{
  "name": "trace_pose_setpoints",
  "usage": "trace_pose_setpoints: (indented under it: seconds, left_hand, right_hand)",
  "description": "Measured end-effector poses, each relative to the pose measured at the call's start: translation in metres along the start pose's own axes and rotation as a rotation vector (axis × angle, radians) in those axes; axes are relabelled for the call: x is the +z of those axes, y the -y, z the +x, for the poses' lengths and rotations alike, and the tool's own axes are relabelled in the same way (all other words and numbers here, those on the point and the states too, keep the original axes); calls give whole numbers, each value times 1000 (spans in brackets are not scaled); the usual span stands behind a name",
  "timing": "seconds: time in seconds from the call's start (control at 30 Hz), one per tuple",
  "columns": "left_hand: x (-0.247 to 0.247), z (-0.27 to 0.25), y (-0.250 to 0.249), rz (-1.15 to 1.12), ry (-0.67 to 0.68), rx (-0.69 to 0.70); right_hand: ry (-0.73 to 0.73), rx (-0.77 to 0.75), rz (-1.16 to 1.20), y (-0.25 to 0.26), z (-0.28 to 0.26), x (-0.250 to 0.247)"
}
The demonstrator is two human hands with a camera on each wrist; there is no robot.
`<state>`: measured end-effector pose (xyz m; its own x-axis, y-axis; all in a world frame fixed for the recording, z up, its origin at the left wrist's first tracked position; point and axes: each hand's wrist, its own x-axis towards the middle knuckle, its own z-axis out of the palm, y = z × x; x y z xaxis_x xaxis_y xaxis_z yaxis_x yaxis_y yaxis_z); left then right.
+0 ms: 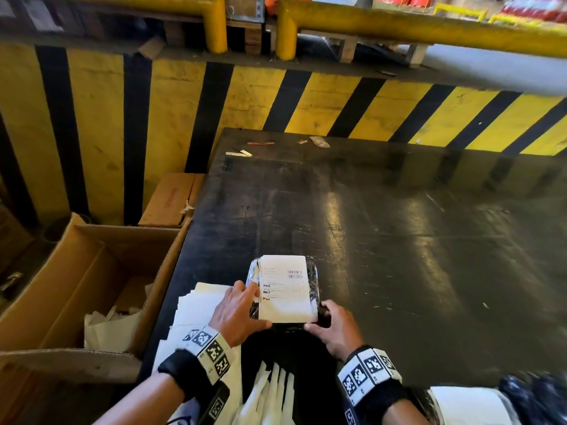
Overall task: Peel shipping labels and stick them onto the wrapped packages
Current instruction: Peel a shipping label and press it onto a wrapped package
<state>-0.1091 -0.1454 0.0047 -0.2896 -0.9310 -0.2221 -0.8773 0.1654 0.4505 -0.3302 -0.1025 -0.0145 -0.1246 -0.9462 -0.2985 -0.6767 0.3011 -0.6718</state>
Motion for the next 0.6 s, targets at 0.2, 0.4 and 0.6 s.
trace_pose_setpoints:
  seconds: [0.2,0.4,0.6]
  left_hand:
    - [-8,9,-12,314,43,278]
    - [-11,17,-4,296,202,304]
    - [-13,18,-1,255,228,312]
  right_hand:
    - [-14,-218,-386,20,8,-14]
    - [167,-268,-750,48,40,0]
    - [117,-172,-720,53,79,-4]
